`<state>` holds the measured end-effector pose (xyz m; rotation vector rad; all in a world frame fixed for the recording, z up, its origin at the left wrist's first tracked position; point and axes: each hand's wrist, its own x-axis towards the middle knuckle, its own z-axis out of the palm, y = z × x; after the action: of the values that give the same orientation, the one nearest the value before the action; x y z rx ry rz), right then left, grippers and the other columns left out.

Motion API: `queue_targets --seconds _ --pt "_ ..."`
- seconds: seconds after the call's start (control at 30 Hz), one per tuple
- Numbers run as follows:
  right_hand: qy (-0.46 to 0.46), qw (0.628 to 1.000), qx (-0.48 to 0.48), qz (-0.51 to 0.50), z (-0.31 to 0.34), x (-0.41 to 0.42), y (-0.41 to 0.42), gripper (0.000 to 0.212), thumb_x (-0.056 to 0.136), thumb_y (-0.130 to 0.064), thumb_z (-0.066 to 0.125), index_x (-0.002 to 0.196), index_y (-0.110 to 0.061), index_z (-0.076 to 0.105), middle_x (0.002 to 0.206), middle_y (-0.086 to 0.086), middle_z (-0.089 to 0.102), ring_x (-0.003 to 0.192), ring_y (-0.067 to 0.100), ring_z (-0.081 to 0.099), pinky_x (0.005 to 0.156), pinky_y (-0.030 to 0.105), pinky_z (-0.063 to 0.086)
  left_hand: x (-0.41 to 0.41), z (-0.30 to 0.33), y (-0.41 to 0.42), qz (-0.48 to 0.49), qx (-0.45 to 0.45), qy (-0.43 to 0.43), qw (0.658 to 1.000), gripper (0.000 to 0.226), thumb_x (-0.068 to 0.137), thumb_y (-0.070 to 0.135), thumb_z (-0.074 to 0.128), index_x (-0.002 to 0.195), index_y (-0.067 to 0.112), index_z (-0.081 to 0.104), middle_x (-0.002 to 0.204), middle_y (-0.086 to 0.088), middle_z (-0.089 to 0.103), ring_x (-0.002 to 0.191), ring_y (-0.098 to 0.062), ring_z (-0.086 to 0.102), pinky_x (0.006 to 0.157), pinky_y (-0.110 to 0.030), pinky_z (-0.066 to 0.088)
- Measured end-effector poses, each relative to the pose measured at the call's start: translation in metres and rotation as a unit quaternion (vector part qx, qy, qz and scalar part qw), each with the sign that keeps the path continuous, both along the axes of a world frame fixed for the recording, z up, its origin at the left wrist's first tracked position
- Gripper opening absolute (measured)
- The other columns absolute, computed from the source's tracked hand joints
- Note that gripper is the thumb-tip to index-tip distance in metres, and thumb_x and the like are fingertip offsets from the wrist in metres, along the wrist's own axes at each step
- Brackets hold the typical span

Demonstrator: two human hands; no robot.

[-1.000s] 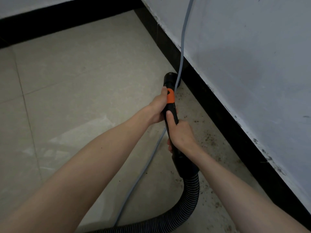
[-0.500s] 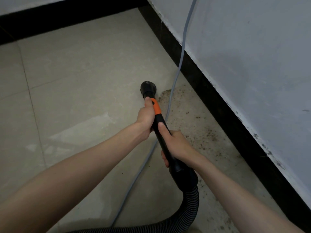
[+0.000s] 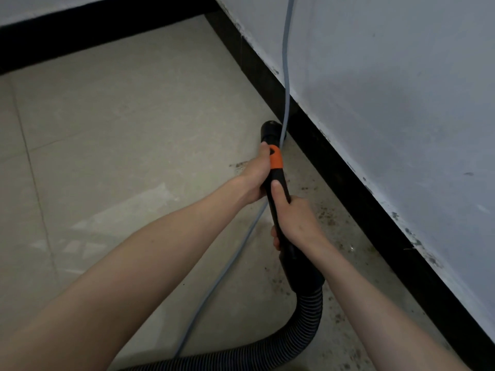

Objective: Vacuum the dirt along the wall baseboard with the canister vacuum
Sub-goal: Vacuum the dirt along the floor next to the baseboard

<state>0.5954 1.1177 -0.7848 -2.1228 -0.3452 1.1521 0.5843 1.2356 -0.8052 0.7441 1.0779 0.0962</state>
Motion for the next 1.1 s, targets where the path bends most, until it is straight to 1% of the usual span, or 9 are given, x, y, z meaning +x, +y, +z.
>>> queue_targets --seconds 0.07,0.13,0.27,0.43,0.53,0.6,0.77,0.93,1.1 --pt "-0.020 1.000 -0.005 0.002 -0.005 0.002 0.002 0.062 0.092 -0.067 0.036 0.076 -0.010 0.056 0.049 0.005 0.059 0.032 0.016 0.056 0.036 0.021 0.041 0.002 0.002 0.001 -0.016 -0.027 -0.013 0.999 0.058 0.097 0.059 0.028 0.086 0.006 0.049 0.068 -0.011 0.053 0.058 -0.021 0.052 0.057 -0.027 0.050" --pt "-0.040 0.999 -0.012 0.008 -0.010 0.003 0.003 0.060 0.090 -0.070 0.035 0.078 -0.014 0.054 0.055 0.005 0.061 0.033 0.014 0.057 0.038 0.022 0.044 0.001 0.002 0.003 -0.021 -0.049 -0.023 0.998 0.057 0.096 0.059 0.028 0.090 0.007 0.049 0.066 -0.010 0.052 0.056 -0.020 0.051 0.048 -0.022 0.050" --pt "-0.059 0.997 -0.016 0.035 -0.019 0.001 0.008 0.061 0.088 -0.073 0.032 0.081 -0.016 0.053 0.057 0.005 0.063 0.035 0.014 0.059 0.042 0.027 0.048 -0.003 -0.001 0.008 -0.024 -0.046 -0.032 0.998 0.053 0.097 0.059 0.027 0.096 0.010 0.048 0.069 -0.010 0.052 0.058 -0.019 0.052 0.051 -0.025 0.050" --pt "-0.048 0.998 0.002 0.035 -0.016 0.015 0.043 0.063 0.091 -0.068 0.035 0.078 -0.011 0.056 0.037 -0.002 0.056 0.033 0.016 0.059 0.040 0.025 0.047 0.004 0.001 0.034 0.014 0.025 -0.020 0.999 0.050 0.099 0.052 0.030 0.089 0.007 0.050 0.069 -0.009 0.054 0.058 -0.020 0.054 0.054 -0.026 0.051" --pt "-0.035 0.999 0.018 0.032 -0.010 0.023 0.070 0.059 0.093 -0.065 0.037 0.079 -0.010 0.055 0.046 0.005 0.060 0.031 0.016 0.056 0.036 0.022 0.043 0.010 0.006 0.055 0.032 0.040 -0.016 0.999 0.046 0.100 0.047 0.032 0.092 0.006 0.050 0.073 -0.009 0.052 0.062 -0.020 0.052 0.061 -0.030 0.048" --pt "-0.025 0.999 0.022 0.035 -0.008 0.025 0.086 0.057 0.094 -0.063 0.037 0.080 -0.010 0.053 0.055 0.010 0.060 0.030 0.016 0.054 0.036 0.023 0.043 0.012 0.010 0.071 0.021 0.035 -0.014 0.999 0.045 0.101 0.047 0.031 0.088 0.006 0.048 0.073 -0.010 0.051 0.063 -0.020 0.051 0.061 -0.030 0.047" --pt "0.006 0.998 0.022 0.057 0.000 0.026 0.108 0.055 0.095 -0.062 0.038 0.084 -0.009 0.050 0.057 0.011 0.059 0.029 0.016 0.053 0.036 0.025 0.045 0.006 0.009 0.096 0.014 0.036 -0.025 0.999 0.044 0.101 0.044 0.031 0.082 0.008 0.047 0.071 -0.008 0.051 0.062 -0.018 0.052 0.059 -0.028 0.048" --pt "0.059 0.996 0.029 0.061 0.011 0.011 0.095 0.056 0.094 -0.062 0.039 0.084 -0.008 0.050 0.049 0.009 0.056 0.031 0.018 0.053 0.037 0.026 0.046 -0.012 0.007 0.096 -0.008 0.037 -0.025 0.999 0.045 0.100 0.046 0.033 0.081 0.009 0.048 0.069 -0.008 0.051 0.061 -0.017 0.053 0.056 -0.025 0.051" --pt "0.066 0.993 0.024 0.100 0.001 -0.028 0.050 0.066 0.095 -0.063 0.036 0.085 -0.002 0.059 0.044 0.005 0.057 0.031 0.016 0.054 0.035 0.021 0.042 -0.055 -0.003 0.059 -0.011 0.035 -0.013 0.999 0.047 0.098 0.051 0.035 0.084 0.009 0.051 0.055 -0.006 0.060 0.050 -0.015 0.061 0.050 -0.023 0.055"
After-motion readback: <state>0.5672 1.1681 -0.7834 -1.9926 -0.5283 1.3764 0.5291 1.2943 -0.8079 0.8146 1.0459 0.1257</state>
